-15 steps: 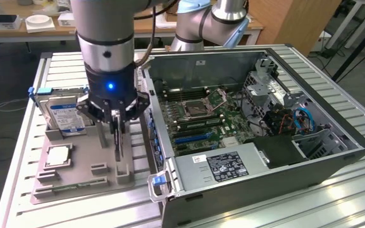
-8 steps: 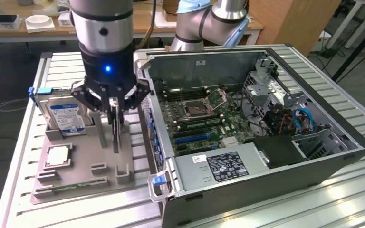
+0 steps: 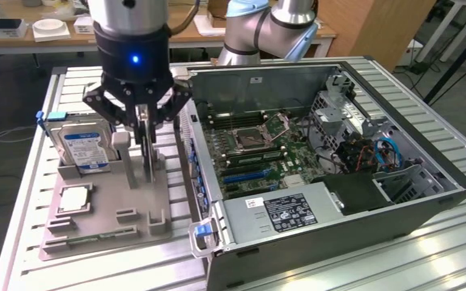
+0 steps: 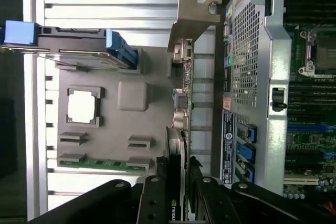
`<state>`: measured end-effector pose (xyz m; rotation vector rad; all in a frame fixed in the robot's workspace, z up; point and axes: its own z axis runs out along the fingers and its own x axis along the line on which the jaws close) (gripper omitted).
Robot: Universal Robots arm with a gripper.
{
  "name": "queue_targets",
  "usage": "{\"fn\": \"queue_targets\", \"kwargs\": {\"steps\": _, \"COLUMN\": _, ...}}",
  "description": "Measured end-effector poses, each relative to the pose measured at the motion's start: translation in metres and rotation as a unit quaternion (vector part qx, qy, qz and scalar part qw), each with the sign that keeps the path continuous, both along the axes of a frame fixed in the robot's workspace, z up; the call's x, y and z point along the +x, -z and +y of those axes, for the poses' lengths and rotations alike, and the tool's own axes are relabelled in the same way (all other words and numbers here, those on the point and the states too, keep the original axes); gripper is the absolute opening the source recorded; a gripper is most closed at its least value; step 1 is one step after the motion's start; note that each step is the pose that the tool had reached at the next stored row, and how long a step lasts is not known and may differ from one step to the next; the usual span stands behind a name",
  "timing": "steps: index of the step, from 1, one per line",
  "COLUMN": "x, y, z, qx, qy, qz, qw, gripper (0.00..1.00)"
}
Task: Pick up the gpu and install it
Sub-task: 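Pick up the gpu and move the gpu toward the slot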
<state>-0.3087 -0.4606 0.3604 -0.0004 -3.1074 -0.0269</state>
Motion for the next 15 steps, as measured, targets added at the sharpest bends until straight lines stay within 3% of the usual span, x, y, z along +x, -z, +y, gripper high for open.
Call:
{"fn": "queue_targets", "kwargs": {"steps": 11, "x": 0.002, "y": -0.0497, "z": -0.0001, "qx": 0.0, "qy": -0.008, "qz": 0.0006, "qw": 1.0, "gripper": 0.26}}
{"fn": "queue_targets", "kwargs": {"steps": 15, "x": 0.014, "y": -0.0546, "z": 0.0, "qx": 0.0, "qy": -0.009, "qz": 0.0056, "qw": 0.9999, "gripper": 0.26}}
